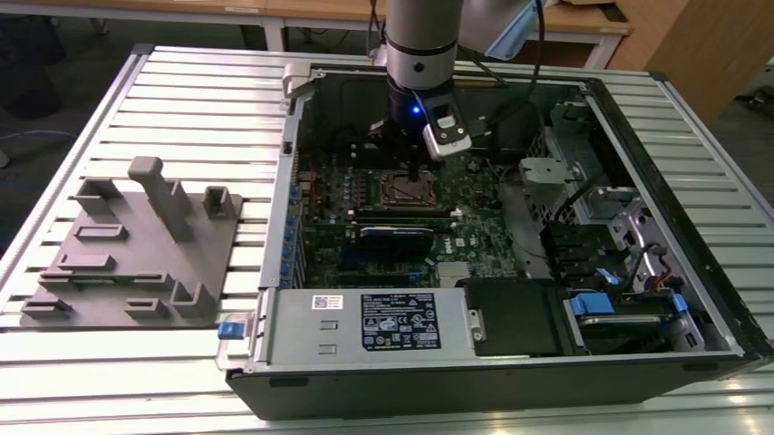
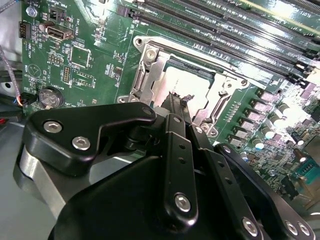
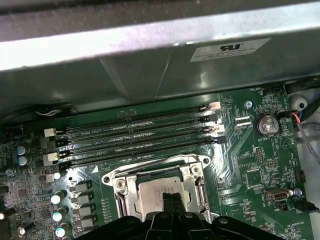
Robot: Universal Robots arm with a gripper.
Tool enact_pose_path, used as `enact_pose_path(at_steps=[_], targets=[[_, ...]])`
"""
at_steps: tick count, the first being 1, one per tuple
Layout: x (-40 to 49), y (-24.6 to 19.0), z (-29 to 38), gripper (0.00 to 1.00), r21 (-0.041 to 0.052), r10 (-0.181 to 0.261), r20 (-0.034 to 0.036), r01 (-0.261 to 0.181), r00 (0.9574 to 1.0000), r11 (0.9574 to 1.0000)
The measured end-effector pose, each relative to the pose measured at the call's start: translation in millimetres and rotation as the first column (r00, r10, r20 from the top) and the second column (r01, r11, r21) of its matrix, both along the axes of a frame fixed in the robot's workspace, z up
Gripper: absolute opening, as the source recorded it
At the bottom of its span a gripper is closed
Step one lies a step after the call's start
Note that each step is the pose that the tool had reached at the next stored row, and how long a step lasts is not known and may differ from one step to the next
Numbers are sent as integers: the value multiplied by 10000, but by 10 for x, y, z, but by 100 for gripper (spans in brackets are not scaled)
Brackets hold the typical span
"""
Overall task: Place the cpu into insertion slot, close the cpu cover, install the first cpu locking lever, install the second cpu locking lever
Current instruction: 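Install the first cpu locking lever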
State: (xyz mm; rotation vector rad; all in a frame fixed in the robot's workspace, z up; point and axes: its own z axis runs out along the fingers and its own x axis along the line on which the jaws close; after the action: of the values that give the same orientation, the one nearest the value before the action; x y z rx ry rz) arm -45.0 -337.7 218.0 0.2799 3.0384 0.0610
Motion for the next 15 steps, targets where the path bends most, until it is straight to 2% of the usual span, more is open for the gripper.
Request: enact_pose_path(at_steps=[4,8,10,11,15], targets=[[0,0,41,11,-1,0,0,0,10000,10000],[0,0,47,11,0,0,0,0,10000,10000],[1,0,47,11,-1,2,-40,-2,10000,10000],[1,0,47,11,-2,1,-100,-1,9999,10000],[0,0,47,11,-2,-1,-111,1,9999,10000]])
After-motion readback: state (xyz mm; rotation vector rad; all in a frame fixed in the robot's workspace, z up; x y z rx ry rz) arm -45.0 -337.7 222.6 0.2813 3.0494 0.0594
